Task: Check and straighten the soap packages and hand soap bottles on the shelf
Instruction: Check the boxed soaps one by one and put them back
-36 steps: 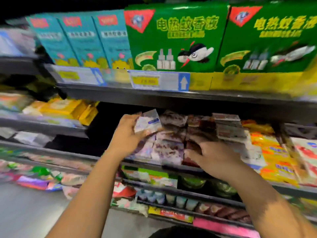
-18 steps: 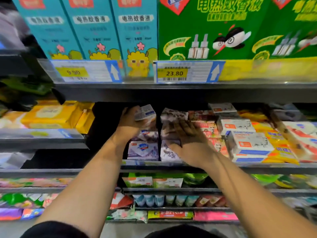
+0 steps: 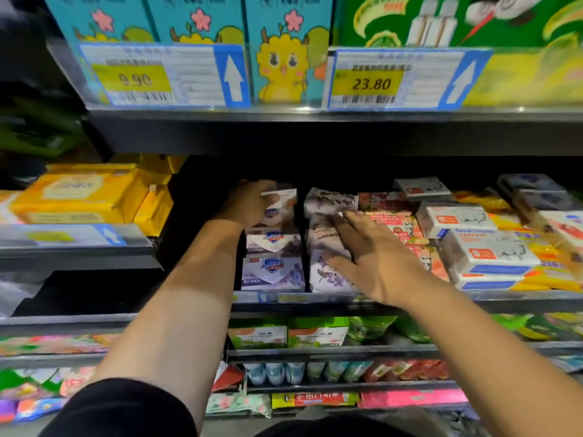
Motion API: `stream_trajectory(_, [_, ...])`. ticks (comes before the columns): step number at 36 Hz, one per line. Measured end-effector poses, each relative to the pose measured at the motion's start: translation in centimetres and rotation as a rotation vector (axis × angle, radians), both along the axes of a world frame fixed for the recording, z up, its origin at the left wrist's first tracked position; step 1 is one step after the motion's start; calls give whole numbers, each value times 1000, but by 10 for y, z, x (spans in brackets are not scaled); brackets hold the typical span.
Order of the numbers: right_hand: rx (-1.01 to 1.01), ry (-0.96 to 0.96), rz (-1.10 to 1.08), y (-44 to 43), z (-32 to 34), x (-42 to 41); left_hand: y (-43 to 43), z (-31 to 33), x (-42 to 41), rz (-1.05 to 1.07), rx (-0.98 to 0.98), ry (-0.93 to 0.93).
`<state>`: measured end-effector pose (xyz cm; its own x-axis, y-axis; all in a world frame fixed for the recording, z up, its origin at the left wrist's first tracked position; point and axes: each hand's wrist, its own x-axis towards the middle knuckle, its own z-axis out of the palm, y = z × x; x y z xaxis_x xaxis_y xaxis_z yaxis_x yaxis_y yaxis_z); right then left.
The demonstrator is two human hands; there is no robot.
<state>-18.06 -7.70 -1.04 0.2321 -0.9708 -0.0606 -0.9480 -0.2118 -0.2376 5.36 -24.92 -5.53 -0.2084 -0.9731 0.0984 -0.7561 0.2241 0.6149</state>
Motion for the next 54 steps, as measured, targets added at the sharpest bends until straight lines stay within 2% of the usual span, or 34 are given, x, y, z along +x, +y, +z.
stream_trajectory(6, [24,32,-4,4,6,2,-6,0,-6,-28,-73,-17])
stream_trajectory(11, [2,2,3,1,4,1,-6,-2,-4,-9,-21,-106])
stream_trajectory(16, [-9,-6,5,-3,0,-2,-5,5,-1,-90,36,-226])
stream_trajectory(21, [5,8,4,-3,-1,-3,5,2,-4,-31,-3,-236])
stream_trajectory(28, [-12,-45,1,-3,-1,-2,44,-2,-13,-28,-14,-403])
stream_trajectory(31, [-43,-75,-4,-5,-5,-2,65,-2,-15,-8,-44,-404])
stream_trajectory(33, [-77,-74,1,-6,-6,-3,82,2,-18,12,1,-372])
stream_trajectory(35, [-121,-61,27,-6,-4,-4,96,13,-23,24,74,-417])
stream_trajectory(39, [-113,-51,2,-6,-1,-9,107,24,-35,-14,-100,-347])
stream_trajectory(42, [-137,-12,-3,-6,6,-27,118,23,-56,-78,-108,-356])
stream_trajectory(47, [-295,9,-105,0,40,-75,138,21,-93,-249,-259,-595])
stream_trajectory(49, [-247,-4,-178,-1,48,-110,142,26,-106,-239,-210,-576])
stream_trajectory(51, [-161,-111,-261,2,51,-152,145,35,-129,-181,-239,-540])
stream_trajectory(52, [-200,-136,-290,2,48,-172,145,39,-141,-140,-259,-464])
stream_trajectory(54, [-208,-73,-352,4,46,-209,145,54,-174,-92,-178,-324])
